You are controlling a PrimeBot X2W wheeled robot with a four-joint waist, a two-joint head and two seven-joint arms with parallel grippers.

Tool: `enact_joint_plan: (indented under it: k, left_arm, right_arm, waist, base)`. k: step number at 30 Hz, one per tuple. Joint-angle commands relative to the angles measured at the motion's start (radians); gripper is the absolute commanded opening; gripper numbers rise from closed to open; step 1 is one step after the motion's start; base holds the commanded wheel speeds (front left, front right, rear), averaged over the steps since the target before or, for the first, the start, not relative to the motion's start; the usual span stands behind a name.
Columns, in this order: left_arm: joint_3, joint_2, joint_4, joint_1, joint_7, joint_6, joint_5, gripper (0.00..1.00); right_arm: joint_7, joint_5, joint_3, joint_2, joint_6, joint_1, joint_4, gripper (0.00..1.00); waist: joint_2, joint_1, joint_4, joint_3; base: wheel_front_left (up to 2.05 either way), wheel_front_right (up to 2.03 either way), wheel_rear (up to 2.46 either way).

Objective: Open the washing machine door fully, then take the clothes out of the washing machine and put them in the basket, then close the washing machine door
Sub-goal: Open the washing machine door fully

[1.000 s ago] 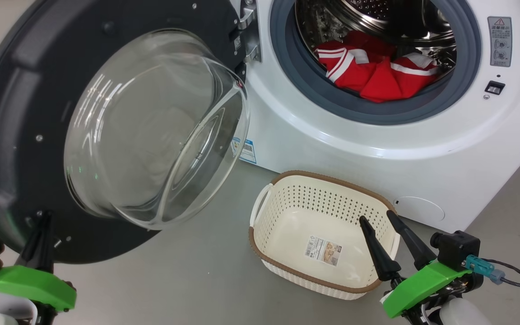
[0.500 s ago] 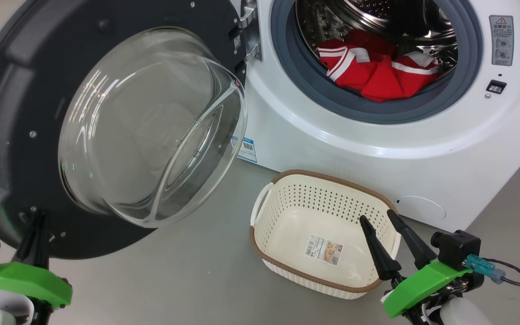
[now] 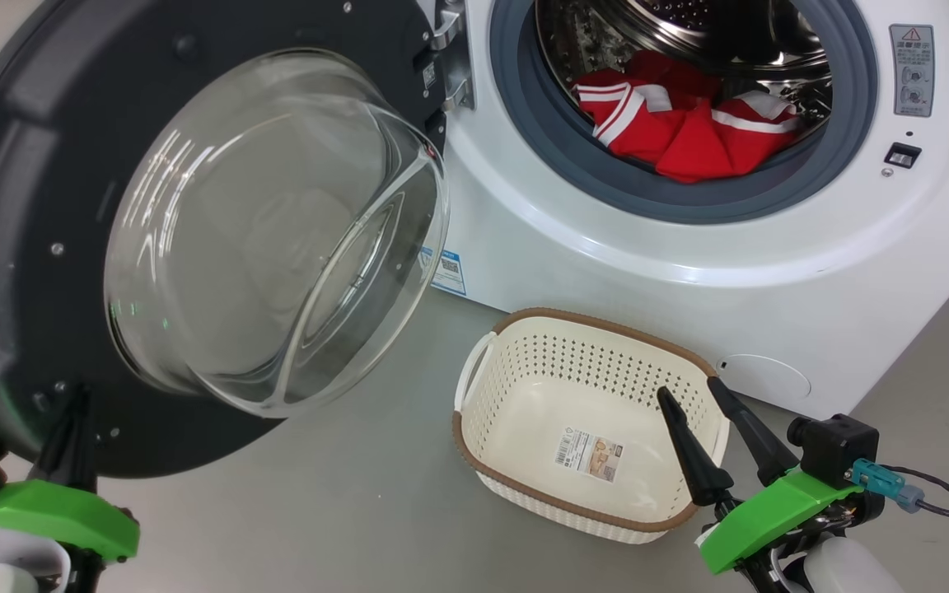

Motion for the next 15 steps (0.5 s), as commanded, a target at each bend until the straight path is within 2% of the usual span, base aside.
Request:
enact_joint_plan:
  k: [1,8,15]
  left_arm:
    - [0.037,0.039,-0.033,-0.027,-0.017,0.004,-0.007,0.00]
    - [0.024,0.022,-0.092,0.012,-0.023,0.022,-0.002,0.00]
    - [0.014,0.009,-0.185,0.063,-0.022,0.058,0.003,0.00]
  right_arm:
    - [-0.012,-0.003,0.020,-0.001,0.002,-0.026,-0.020,1.00]
    - [-0.012,0.000,0.022,-0.002,0.002,-0.026,-0.020,1.00]
    - [-0.012,0.002,0.022,-0.006,0.002,-0.027,-0.018,1.00]
  waist:
    - [-0.0001,0.0000,-0.003,-0.001]
    - [-0.0001,0.0000,-0.013,-0.003]
    - [-0.0001,0.0000,-0.023,-0.007]
  base:
    - [0.00,0.00,0.00]
    - [0.00,0.00,0.00]
    - [0.00,0.00,0.00]
